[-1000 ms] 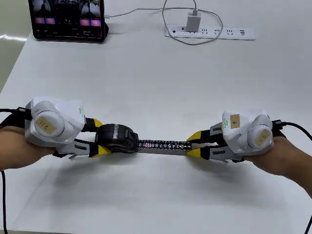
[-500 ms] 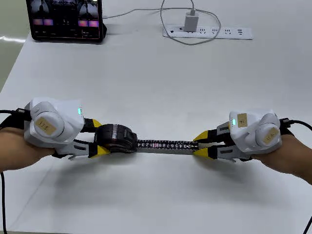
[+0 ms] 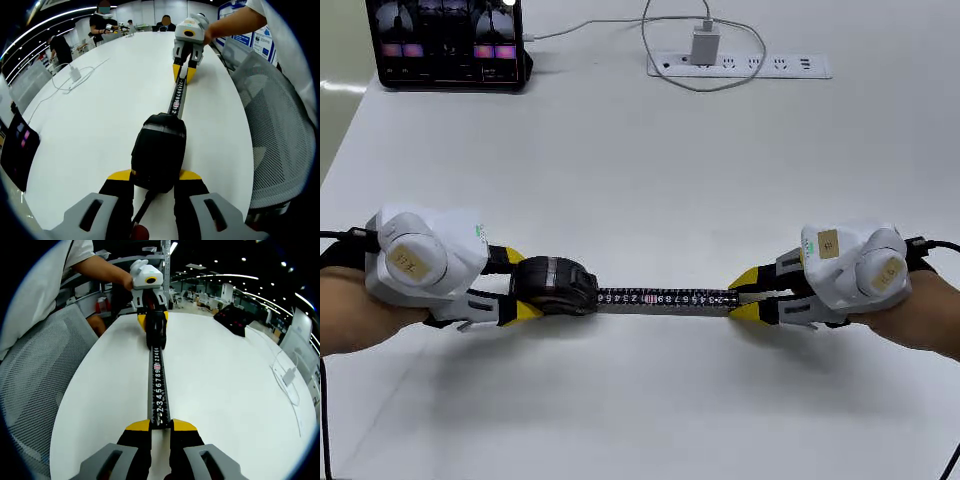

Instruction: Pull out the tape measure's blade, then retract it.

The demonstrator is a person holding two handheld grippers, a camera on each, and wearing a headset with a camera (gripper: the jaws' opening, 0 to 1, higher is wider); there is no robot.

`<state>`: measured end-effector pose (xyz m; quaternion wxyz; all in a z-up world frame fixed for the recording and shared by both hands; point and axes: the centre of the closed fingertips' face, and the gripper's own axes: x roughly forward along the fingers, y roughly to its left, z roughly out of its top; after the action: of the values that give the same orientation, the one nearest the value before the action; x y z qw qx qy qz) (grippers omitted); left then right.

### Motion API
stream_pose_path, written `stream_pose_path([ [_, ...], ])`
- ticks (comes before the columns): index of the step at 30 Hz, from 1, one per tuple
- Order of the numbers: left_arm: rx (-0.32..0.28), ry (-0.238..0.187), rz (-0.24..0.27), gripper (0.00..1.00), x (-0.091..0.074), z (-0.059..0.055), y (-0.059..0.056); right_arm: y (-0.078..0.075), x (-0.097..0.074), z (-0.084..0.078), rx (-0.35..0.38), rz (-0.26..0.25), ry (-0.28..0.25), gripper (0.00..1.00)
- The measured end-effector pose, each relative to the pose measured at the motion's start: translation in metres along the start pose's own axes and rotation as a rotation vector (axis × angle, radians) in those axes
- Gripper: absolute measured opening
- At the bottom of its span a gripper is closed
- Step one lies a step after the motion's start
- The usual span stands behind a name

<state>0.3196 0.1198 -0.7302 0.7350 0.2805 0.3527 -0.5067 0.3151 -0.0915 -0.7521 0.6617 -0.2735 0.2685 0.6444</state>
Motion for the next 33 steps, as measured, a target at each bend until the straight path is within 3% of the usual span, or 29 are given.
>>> stream_pose_path([
  [33, 0.000, -0.002, 0.003, 0.25, 0.000, 0.000, -0.001, 0.000, -0.023, -0.019, 0.019, 0.012, 0.045, 0.09],
])
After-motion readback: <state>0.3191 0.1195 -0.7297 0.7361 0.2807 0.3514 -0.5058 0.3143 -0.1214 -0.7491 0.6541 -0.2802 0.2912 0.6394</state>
